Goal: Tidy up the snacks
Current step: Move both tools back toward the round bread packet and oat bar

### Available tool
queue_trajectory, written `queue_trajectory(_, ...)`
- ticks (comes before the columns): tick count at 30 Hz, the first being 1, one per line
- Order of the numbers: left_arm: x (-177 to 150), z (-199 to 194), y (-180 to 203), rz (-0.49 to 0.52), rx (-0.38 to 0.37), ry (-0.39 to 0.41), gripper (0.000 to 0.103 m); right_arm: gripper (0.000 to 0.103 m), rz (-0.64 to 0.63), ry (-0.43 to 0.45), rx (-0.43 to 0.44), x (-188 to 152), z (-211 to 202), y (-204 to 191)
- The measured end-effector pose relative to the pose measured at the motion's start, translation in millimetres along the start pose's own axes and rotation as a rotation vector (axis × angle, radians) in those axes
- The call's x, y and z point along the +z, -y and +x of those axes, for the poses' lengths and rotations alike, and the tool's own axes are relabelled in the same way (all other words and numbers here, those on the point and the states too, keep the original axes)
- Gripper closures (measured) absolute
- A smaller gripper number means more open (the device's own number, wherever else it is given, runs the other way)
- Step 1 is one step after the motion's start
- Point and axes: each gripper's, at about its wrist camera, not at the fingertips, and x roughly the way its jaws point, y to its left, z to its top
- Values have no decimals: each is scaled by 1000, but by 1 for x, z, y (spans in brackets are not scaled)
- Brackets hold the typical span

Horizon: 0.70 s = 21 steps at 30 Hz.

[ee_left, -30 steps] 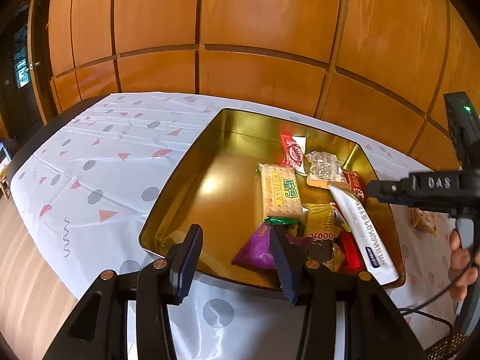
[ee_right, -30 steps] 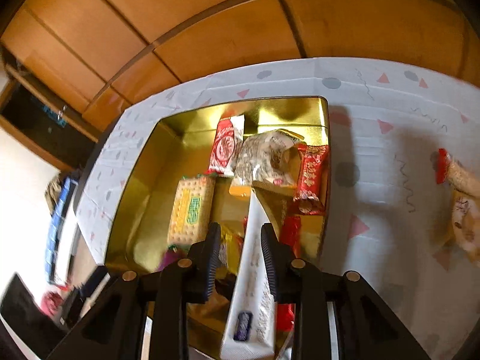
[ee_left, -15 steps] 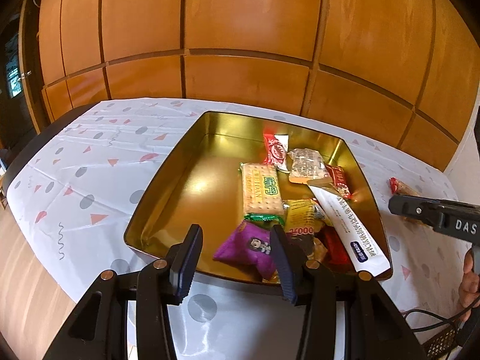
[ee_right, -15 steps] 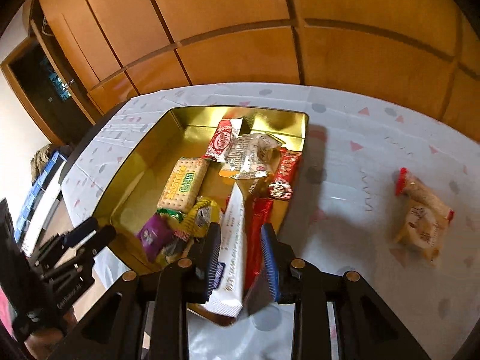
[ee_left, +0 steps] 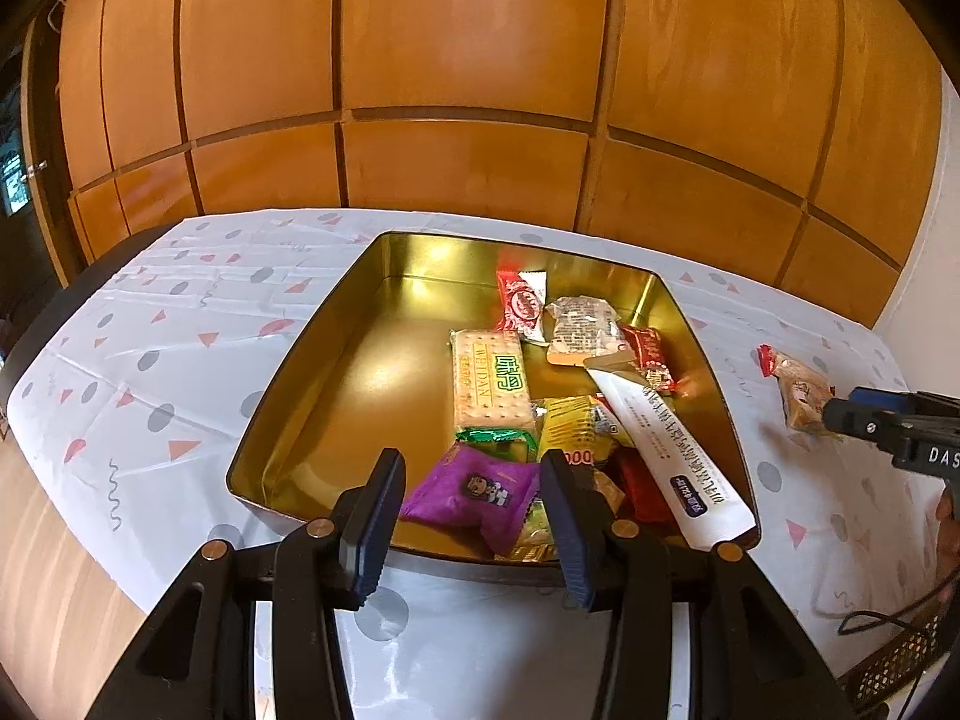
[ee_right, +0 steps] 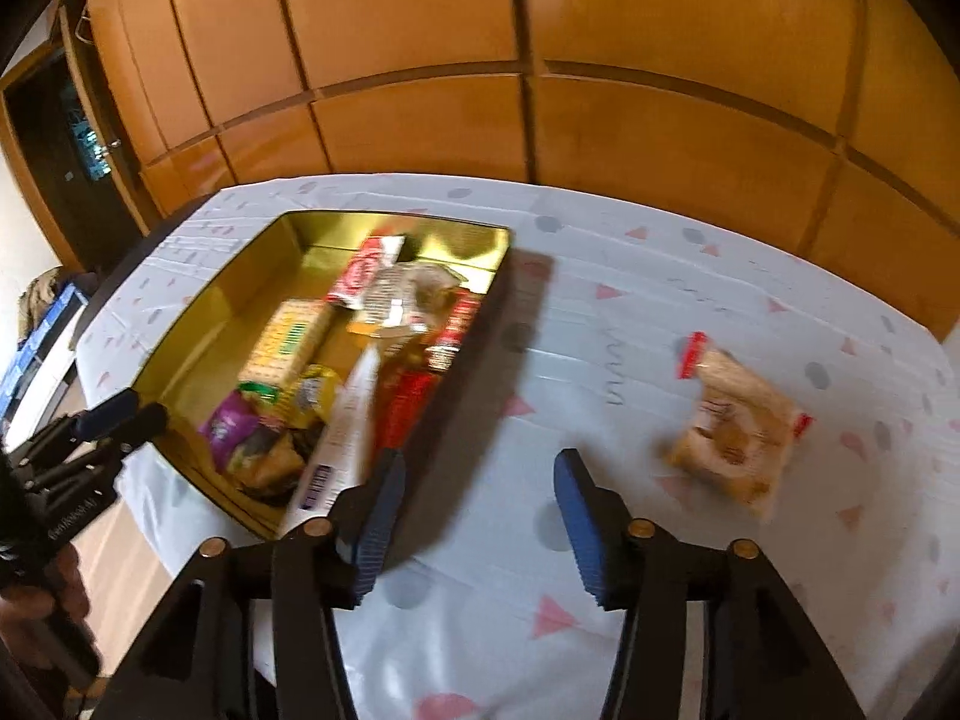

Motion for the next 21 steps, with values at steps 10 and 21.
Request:
queue_trajectory(10,2,-5,16,48,5,4,56,29,93,7,-148,-7,-20,81)
queue_trajectory(21,12,-12,56,157,-11,16,56,23,177,51,-339,-7,-40,175)
